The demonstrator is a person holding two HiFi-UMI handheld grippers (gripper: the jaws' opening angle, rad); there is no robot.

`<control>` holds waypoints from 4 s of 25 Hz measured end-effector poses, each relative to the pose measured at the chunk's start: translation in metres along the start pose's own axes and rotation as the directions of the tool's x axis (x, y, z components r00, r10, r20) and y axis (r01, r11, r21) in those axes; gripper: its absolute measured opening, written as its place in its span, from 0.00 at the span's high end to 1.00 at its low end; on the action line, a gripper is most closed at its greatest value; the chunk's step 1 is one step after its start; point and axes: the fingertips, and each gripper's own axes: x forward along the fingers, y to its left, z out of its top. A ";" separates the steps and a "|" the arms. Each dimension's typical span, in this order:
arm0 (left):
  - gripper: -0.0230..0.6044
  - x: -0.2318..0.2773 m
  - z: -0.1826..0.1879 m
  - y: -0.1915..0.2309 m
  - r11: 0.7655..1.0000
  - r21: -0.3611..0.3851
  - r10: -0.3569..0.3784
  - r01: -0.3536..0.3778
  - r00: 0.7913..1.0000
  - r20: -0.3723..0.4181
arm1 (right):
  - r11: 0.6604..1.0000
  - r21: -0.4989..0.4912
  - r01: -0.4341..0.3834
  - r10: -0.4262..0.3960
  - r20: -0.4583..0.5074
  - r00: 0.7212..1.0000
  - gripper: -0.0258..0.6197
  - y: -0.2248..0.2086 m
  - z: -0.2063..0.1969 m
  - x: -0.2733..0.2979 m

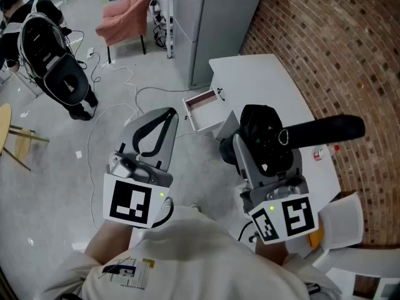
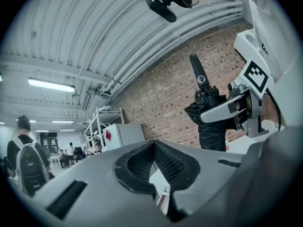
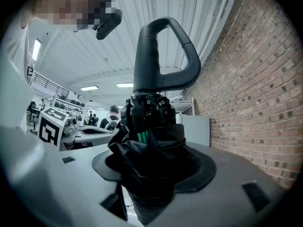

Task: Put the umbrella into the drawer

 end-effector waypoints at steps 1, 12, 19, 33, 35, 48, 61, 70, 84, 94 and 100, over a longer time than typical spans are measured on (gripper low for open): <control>0.95 0.000 -0.001 0.000 1.000 -0.010 -0.002 0.002 1.000 -0.001 | 1.000 0.000 0.000 0.000 0.000 1.000 0.55 0.000 -0.001 0.000; 0.95 -0.003 -0.009 -0.007 0.999 -0.037 -0.024 0.023 0.999 -0.023 | 0.999 0.028 0.016 -0.016 -0.001 1.000 0.54 -0.004 -0.004 -0.006; 0.95 -0.011 -0.004 -0.018 1.000 -0.030 -0.004 0.004 1.000 -0.013 | 1.000 0.020 0.008 -0.008 -0.018 1.000 0.54 -0.006 -0.011 -0.018; 0.95 0.014 -0.005 -0.052 0.999 -0.030 0.026 -0.028 0.997 -0.072 | 0.998 0.021 -0.058 0.059 -0.047 0.997 0.54 -0.042 -0.030 -0.028; 0.95 0.017 -0.008 -0.059 1.000 -0.014 0.020 -0.021 0.996 -0.083 | 0.997 0.018 -0.071 0.072 -0.051 0.996 0.55 -0.045 -0.033 -0.030; 0.95 0.016 -0.019 -0.070 0.999 0.002 0.054 -0.054 0.993 -0.103 | 0.992 0.014 -0.124 0.125 -0.068 0.990 0.54 -0.052 -0.052 -0.025; 0.95 0.048 -0.047 -0.045 0.997 -0.036 0.062 -0.064 0.996 -0.060 | 0.990 -0.056 -0.133 0.128 -0.090 0.988 0.54 -0.059 -0.073 0.020; 0.95 0.093 -0.081 0.016 0.996 -0.069 0.056 -0.062 0.995 -0.084 | 0.988 -0.080 -0.135 0.121 -0.162 0.979 0.54 -0.068 -0.089 0.102; 0.95 0.170 -0.139 0.118 0.994 -0.096 0.042 -0.057 0.987 -0.156 | 0.977 -0.055 -0.206 0.183 -0.276 0.944 0.54 -0.064 -0.118 0.248; 0.95 0.238 -0.187 0.196 0.991 -0.133 -0.012 -0.012 0.984 -0.176 | 0.984 -0.070 -0.167 0.132 -0.352 0.927 0.54 -0.077 -0.135 0.355; 0.95 0.276 -0.223 0.234 0.986 -0.168 -0.047 0.014 0.979 -0.197 | 0.987 -0.072 -0.145 0.102 -0.416 0.903 0.54 -0.089 -0.160 0.415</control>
